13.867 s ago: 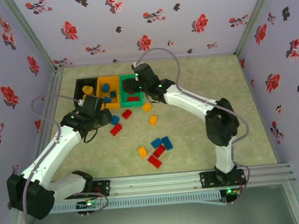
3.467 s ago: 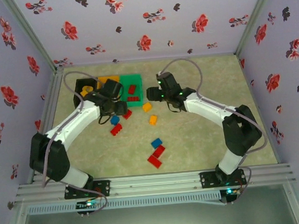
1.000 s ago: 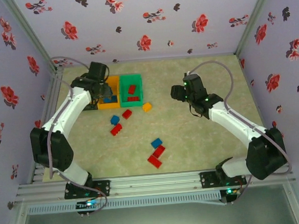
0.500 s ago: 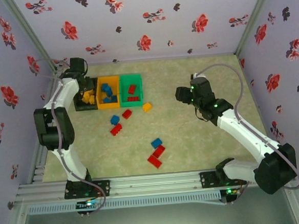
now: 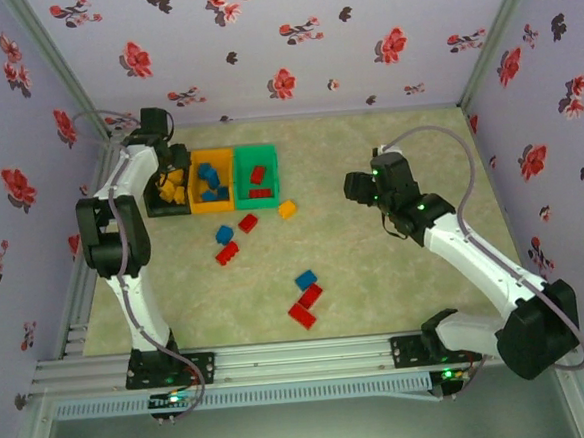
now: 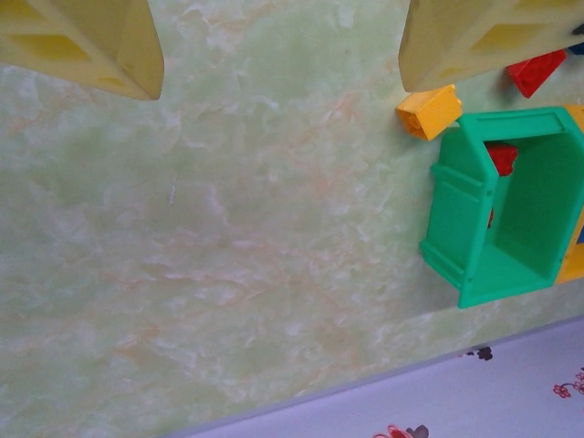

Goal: Sort the legos into containers by color

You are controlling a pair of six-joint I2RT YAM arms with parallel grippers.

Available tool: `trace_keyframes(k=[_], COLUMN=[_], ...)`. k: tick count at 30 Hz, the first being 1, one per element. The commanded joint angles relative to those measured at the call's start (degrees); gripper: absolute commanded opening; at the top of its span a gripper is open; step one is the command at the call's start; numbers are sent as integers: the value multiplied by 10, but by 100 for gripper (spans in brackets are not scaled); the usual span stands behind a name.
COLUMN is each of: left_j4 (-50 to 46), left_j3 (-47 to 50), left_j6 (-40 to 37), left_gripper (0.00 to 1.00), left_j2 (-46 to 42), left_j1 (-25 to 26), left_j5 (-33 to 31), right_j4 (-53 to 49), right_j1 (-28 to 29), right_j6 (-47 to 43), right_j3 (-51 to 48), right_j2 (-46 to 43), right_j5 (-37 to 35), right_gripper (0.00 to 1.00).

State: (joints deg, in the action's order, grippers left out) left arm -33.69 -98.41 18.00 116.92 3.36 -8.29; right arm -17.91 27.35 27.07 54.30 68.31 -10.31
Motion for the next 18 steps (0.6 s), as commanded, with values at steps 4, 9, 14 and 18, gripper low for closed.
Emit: trace_keyframes(k=[4, 9, 14, 18], left_j4=[-34, -46, -41, -31], left_j3=[17, 65, 127, 179], left_j6=[3, 6, 26, 46], left_gripper=[68, 69, 69, 69], left_j2=[-76, -139, -201, -254], left_j1=[2, 14, 33, 62], left_j5=[3, 1, -5, -5], right_j4=[22, 28, 34, 33], right_j1=[1, 18, 52, 89], right_j6=[-6, -14, -21, -30], right_j3=[1, 13, 31, 46], right_j2=[32, 63, 101, 140], right_j5=[26, 27, 29, 42], right_gripper=[70, 71, 72, 72])
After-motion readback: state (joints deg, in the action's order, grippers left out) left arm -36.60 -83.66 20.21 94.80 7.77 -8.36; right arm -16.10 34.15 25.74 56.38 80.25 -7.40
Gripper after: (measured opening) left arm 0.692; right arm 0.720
